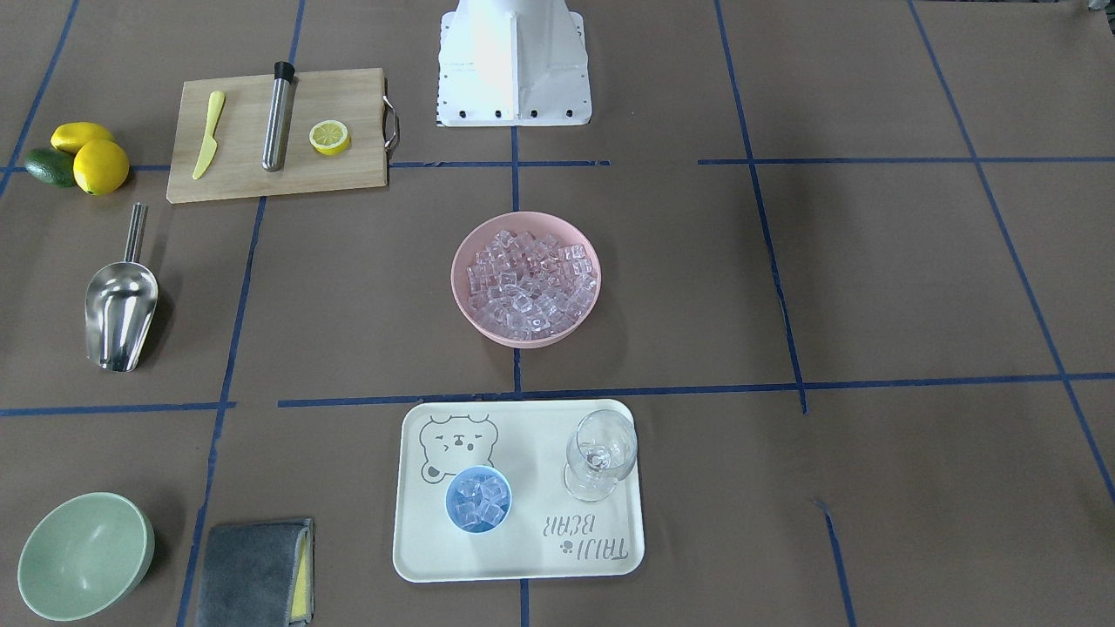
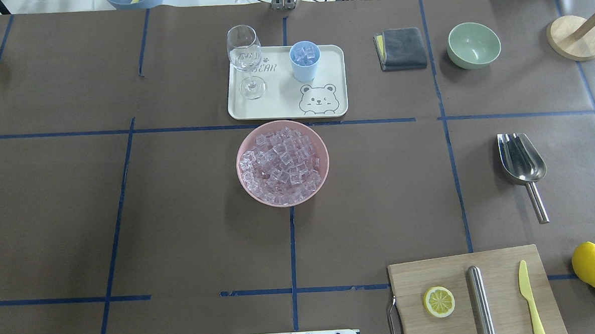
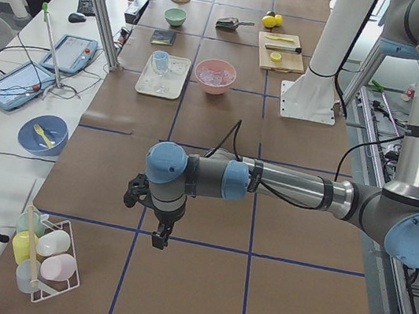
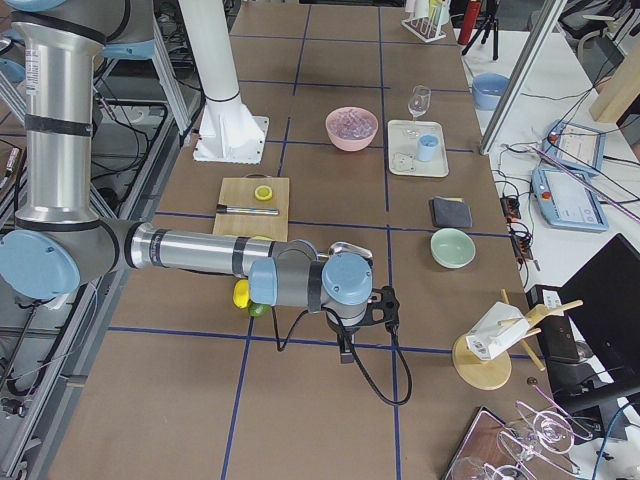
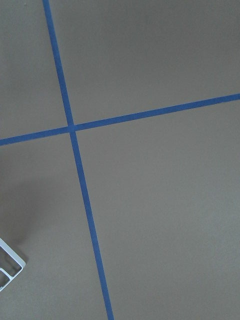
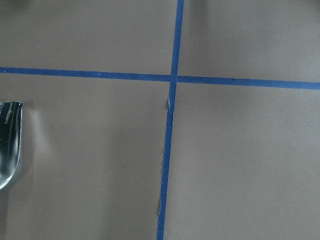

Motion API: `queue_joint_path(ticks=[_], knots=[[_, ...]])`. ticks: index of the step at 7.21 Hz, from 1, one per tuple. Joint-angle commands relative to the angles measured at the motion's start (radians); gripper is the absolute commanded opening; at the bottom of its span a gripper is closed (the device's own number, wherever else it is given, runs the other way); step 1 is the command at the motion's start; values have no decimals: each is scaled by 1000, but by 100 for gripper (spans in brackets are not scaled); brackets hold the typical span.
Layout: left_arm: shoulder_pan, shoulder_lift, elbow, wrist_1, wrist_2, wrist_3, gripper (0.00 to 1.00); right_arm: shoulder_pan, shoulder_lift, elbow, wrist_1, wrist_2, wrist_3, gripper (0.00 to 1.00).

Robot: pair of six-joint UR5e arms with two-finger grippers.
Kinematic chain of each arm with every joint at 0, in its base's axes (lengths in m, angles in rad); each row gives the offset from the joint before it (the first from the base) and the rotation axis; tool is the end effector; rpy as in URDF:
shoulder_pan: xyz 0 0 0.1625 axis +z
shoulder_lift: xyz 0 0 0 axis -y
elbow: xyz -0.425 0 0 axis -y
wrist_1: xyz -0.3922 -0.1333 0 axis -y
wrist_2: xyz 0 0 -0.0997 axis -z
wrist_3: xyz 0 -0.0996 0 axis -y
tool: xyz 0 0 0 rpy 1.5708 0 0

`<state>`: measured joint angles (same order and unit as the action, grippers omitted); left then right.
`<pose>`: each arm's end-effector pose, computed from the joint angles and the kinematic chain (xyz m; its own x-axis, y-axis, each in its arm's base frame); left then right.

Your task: Put ice in cup with scoop

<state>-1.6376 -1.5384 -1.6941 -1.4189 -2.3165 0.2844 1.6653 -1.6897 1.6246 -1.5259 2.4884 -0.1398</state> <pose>-0.0971 -0.4664 0.6308 0.7196 0.1928 -0.6671 -0.1409 0.9812 0.1315 0.0954 -0.4323 0.6725 0.6108 -0.0661 0.7891 -0.0093 0.9958 0.0906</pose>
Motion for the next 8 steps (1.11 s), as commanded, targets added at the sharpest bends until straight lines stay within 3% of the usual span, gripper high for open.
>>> queue_joint_path(ticks=[1, 8], knots=[[-1, 1, -1, -5, 0, -1, 100, 33, -10, 3, 3, 0, -1, 100], [1, 0, -1, -9, -1, -48, 100, 21, 16, 3, 6, -35, 104, 100]])
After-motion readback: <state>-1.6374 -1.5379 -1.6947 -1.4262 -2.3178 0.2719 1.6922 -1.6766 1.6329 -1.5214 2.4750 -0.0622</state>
